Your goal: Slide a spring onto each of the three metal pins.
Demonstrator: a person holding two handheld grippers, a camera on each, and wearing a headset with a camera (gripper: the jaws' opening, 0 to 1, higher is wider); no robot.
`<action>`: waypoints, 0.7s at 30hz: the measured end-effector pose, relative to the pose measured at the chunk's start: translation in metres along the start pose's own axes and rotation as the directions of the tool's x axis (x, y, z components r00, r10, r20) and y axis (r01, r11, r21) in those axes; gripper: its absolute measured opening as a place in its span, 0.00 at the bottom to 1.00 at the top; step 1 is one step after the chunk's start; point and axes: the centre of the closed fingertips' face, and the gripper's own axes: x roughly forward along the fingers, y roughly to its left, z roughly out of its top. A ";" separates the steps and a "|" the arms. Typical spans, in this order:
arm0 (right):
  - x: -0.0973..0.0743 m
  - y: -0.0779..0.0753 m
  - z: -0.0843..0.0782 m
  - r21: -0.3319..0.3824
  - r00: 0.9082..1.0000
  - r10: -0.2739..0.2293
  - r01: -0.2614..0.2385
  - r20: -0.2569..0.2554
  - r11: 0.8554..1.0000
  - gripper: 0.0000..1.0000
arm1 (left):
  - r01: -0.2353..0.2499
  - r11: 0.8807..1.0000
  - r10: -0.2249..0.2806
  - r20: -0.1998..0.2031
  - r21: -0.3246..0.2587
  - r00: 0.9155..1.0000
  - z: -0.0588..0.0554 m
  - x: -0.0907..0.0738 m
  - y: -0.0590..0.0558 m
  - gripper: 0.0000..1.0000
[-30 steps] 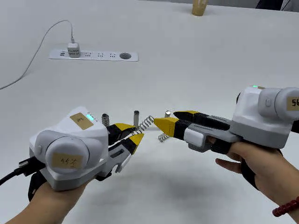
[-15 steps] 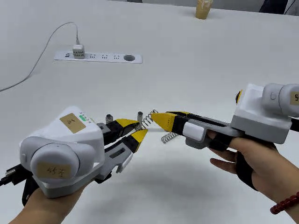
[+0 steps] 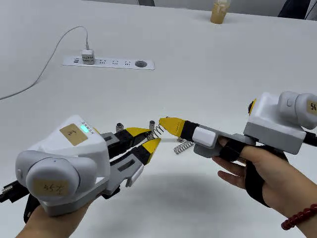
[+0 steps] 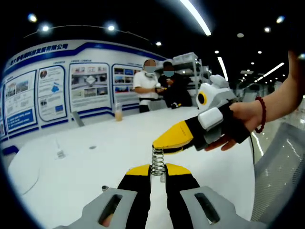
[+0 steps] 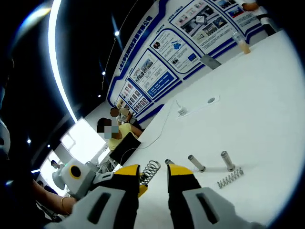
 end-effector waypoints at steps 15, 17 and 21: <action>0.004 0.007 0.000 0.057 0.999 0.037 -0.038 0.015 0.998 0.15 | -0.004 1.000 0.004 0.008 -0.022 1.000 0.004 -0.002 0.000 0.10; 0.004 0.008 0.000 0.057 0.999 0.042 -0.043 0.016 0.997 0.14 | -0.003 1.000 0.003 0.005 -0.024 1.000 0.004 -0.002 0.000 0.10; 0.005 0.010 0.000 0.054 0.998 0.052 -0.053 0.019 0.997 0.13 | -0.004 1.000 0.004 -0.004 -0.019 1.000 0.002 -0.002 0.000 0.10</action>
